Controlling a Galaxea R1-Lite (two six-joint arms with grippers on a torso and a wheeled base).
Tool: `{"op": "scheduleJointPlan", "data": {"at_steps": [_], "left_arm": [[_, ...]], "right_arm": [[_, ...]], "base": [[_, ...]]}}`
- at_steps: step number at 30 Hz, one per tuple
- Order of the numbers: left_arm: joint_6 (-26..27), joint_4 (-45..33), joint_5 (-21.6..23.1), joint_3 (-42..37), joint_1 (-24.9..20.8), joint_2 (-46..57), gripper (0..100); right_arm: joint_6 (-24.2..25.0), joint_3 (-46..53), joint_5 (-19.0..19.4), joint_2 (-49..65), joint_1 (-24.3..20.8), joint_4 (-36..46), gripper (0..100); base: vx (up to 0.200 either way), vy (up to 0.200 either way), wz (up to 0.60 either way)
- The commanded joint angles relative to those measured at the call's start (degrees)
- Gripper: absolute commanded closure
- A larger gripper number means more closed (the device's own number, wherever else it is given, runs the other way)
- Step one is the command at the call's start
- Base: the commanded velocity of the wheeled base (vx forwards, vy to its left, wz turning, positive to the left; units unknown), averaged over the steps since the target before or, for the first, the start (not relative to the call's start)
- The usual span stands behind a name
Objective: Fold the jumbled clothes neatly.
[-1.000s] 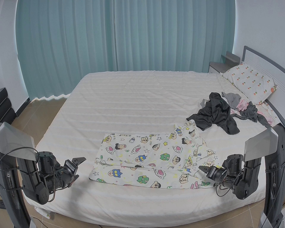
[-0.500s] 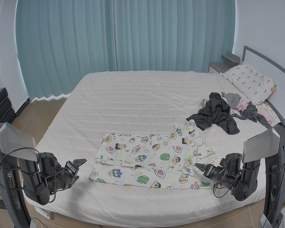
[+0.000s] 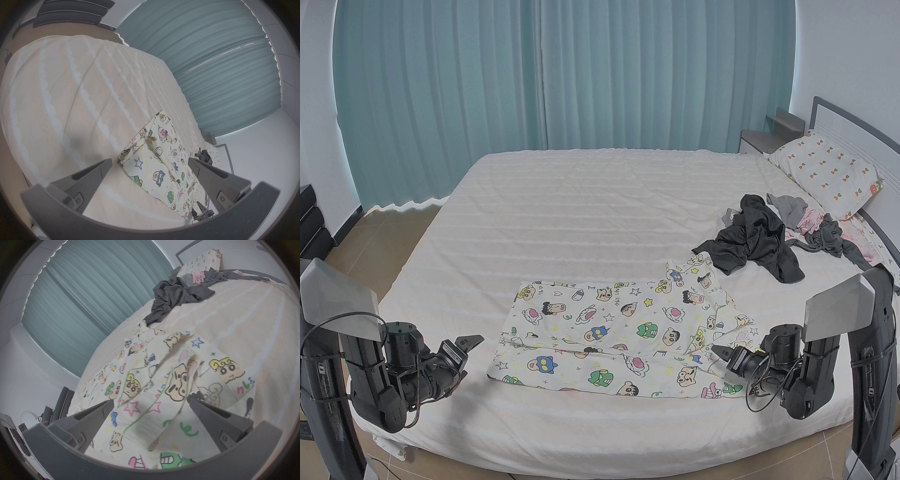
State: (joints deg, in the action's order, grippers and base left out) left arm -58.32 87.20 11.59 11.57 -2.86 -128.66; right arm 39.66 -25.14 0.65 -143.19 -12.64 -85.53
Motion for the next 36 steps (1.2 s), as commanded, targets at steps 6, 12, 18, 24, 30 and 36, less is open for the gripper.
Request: {"op": "scheduleJointPlan", "data": {"at_steps": [6,12,18,24,30,36], "left_arm": [[0.0,2.4,-0.3,-0.6,-0.3,-1.7,0],[0.0,2.8,-0.3,-0.9,-0.3,-1.8,0],[0.0,2.8,-0.3,-0.9,-0.3,-1.8,0],[0.0,2.8,-0.3,-0.8,-0.3,-1.7,0],[0.0,2.8,-0.3,-0.8,-0.3,-1.8,0],[0.0,2.8,-0.3,-0.8,-0.3,-1.8,0]], "right_arm": [[0.2,-2.1,0.1,-0.6,0.4,0.5,0],[0.2,-3.3,0.1,-1.1,0.4,0.7,100],[0.4,-2.4,-0.1,-0.6,0.2,0.5,100],[0.4,-1.1,-0.1,-0.2,-0.3,-0.1,100],[0.5,1.7,-0.1,2.6,-1.0,-0.2,100],[-0.1,2.4,-0.3,2.0,-0.6,0.2,100]], "base": [[0.000,0.000,0.00],[0.000,0.000,0.00],[0.000,0.000,0.00],[0.000,0.000,0.00],[0.000,0.000,0.00],[0.000,0.000,0.00]]}}
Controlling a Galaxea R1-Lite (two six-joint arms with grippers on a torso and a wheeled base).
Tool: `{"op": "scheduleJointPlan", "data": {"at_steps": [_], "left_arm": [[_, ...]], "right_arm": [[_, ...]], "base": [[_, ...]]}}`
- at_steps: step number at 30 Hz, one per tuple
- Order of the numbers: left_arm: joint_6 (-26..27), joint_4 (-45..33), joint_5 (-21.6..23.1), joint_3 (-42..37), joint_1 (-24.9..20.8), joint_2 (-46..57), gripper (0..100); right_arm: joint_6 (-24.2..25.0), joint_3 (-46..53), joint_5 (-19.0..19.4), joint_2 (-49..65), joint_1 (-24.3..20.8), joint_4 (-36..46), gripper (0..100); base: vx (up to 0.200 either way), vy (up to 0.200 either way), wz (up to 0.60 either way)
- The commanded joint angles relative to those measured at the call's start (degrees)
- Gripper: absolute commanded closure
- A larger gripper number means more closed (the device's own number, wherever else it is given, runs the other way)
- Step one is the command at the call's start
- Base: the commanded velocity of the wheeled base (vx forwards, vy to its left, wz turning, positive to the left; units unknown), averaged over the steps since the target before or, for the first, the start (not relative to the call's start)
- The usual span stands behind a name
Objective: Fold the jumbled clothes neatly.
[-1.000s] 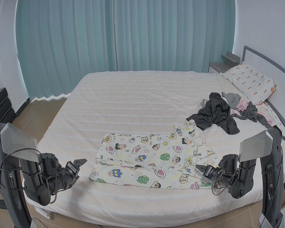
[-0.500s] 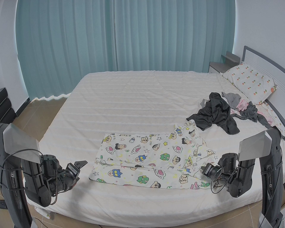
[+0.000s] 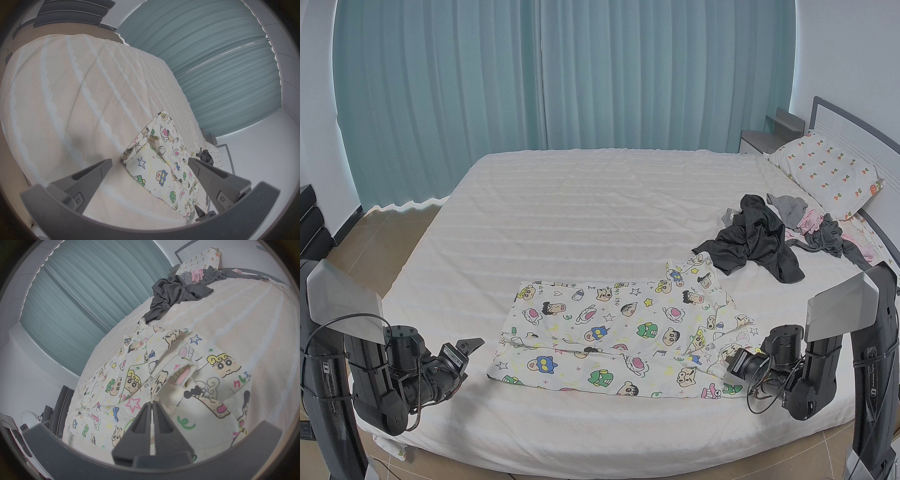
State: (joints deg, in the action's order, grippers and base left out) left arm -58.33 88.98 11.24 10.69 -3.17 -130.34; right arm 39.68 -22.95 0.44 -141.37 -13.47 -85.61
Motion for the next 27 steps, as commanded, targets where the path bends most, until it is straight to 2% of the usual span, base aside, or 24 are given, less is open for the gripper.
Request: {"op": "scheduleJointPlan", "data": {"at_steps": [1,16,20,27], "left_arm": [[0.0,1.0,0.0,0.0,0.0,-0.1,0],[0.0,1.0,0.0,-0.1,0.0,-0.1,0],[0.0,1.0,0.0,-0.1,0.0,-0.1,0],[0.0,1.0,0.0,0.0,0.0,-0.1,0]], "right_arm": [[-0.1,0.2,-0.1,0.1,0.2,0.3,100],[-0.7,-1.3,-0.1,-0.5,1.1,1.2,100],[-3.3,-1.6,0.0,-0.5,1.9,4.3,100],[-3.6,-1.7,-0.2,-0.4,1.7,4.1,100]], "base": [[0.000,0.000,0.00],[0.000,0.000,0.00],[0.000,0.000,0.00],[0.000,0.000,0.00]]}}
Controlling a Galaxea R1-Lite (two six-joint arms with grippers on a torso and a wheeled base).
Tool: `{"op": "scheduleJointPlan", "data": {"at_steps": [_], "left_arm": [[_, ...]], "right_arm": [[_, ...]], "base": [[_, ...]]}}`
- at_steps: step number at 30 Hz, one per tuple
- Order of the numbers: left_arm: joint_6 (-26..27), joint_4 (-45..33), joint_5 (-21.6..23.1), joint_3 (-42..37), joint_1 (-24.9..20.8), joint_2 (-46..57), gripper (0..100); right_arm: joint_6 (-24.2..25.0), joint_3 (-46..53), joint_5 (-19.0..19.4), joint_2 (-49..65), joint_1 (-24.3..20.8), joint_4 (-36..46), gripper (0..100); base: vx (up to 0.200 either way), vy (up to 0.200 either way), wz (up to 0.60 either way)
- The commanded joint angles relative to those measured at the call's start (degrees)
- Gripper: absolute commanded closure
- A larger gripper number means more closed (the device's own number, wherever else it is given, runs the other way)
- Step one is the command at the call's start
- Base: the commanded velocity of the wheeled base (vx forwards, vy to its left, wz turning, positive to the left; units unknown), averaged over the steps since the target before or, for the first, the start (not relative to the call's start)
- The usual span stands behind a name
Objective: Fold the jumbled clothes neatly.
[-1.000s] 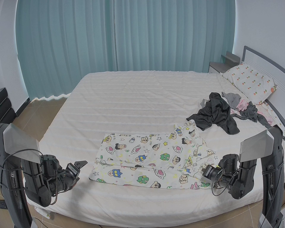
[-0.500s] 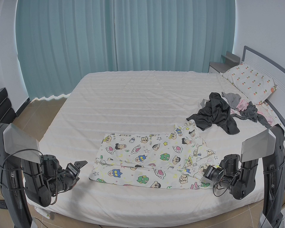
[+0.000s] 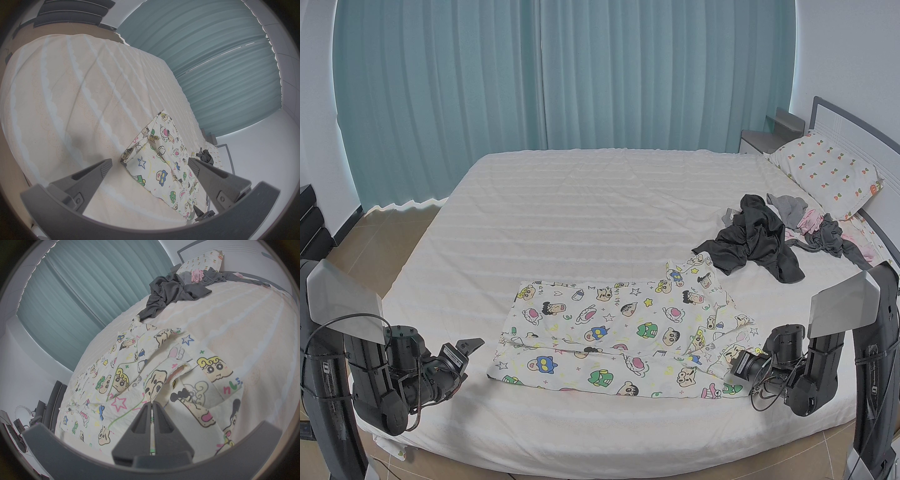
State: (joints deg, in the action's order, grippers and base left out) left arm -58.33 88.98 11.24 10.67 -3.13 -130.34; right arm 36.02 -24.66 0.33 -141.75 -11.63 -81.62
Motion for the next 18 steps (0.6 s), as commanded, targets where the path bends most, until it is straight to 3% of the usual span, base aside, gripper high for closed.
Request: {"op": "scheduleJointPlan", "data": {"at_steps": [1,2,18], "left_arm": [[0.0,1.0,0.0,0.0,0.0,-0.1,0],[0.0,1.0,0.0,0.1,0.0,-0.1,0],[0.0,1.0,0.0,0.0,0.0,-0.1,0]], "right_arm": [[-0.1,0.0,-0.1,-0.1,-0.2,0.1,100],[-0.1,0.0,-0.2,-0.1,-0.2,0.2,0],[0.8,-3.9,0.0,-0.6,2.0,-0.4,0]], "base": [[0.000,0.000,0.00],[0.000,0.000,0.00],[0.000,0.000,0.00]]}}
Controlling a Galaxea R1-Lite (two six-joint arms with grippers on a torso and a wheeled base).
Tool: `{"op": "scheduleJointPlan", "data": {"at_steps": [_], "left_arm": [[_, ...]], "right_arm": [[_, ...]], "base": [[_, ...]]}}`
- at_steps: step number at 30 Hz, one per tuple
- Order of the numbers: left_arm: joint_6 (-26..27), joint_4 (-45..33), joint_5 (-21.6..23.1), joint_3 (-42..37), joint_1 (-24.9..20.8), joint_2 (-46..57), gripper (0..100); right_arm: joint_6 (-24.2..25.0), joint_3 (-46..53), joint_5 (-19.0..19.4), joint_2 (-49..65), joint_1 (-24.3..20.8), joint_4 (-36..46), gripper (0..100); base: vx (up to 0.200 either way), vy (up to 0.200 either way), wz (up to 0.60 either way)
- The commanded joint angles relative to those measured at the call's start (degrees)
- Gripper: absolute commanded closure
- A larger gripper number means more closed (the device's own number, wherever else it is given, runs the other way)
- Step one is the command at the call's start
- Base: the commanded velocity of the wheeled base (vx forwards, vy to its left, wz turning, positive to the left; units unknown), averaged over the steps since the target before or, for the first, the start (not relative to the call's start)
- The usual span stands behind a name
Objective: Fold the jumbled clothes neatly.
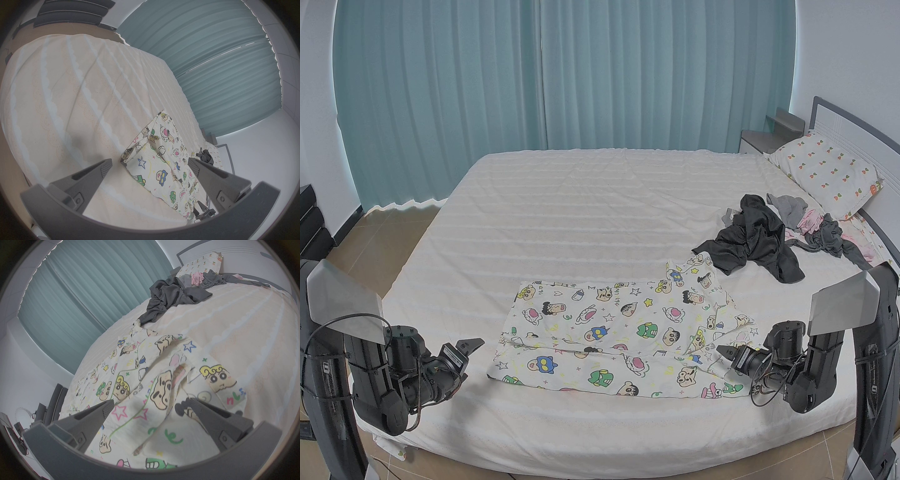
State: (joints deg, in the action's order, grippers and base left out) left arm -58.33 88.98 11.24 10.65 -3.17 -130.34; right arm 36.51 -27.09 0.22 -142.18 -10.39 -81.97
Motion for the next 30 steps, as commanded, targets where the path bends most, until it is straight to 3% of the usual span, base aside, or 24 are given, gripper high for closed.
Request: {"op": "scheduleJointPlan", "data": {"at_steps": [1,16,17,30], "left_arm": [[0.0,1.0,0.0,0.1,0.0,-0.1,0],[0.0,1.0,-0.8,0.1,-0.3,-0.2,0],[0.0,1.0,-0.8,0.1,-0.3,-0.1,0],[0.0,1.0,-0.8,0.1,-0.3,-0.2,0]], "right_arm": [[0.3,-1.8,0.1,-0.3,1.1,0.0,0],[0.4,-5.0,0.1,-2.0,1.5,0.3,0],[0.3,-5.0,0.1,-2.1,1.5,0.3,100],[0.4,-4.0,0.0,-2.1,1.4,0.1,100]], "base": [[0.000,0.000,0.00],[0.000,0.000,0.00],[0.000,0.000,0.00],[0.000,0.000,0.00]]}}
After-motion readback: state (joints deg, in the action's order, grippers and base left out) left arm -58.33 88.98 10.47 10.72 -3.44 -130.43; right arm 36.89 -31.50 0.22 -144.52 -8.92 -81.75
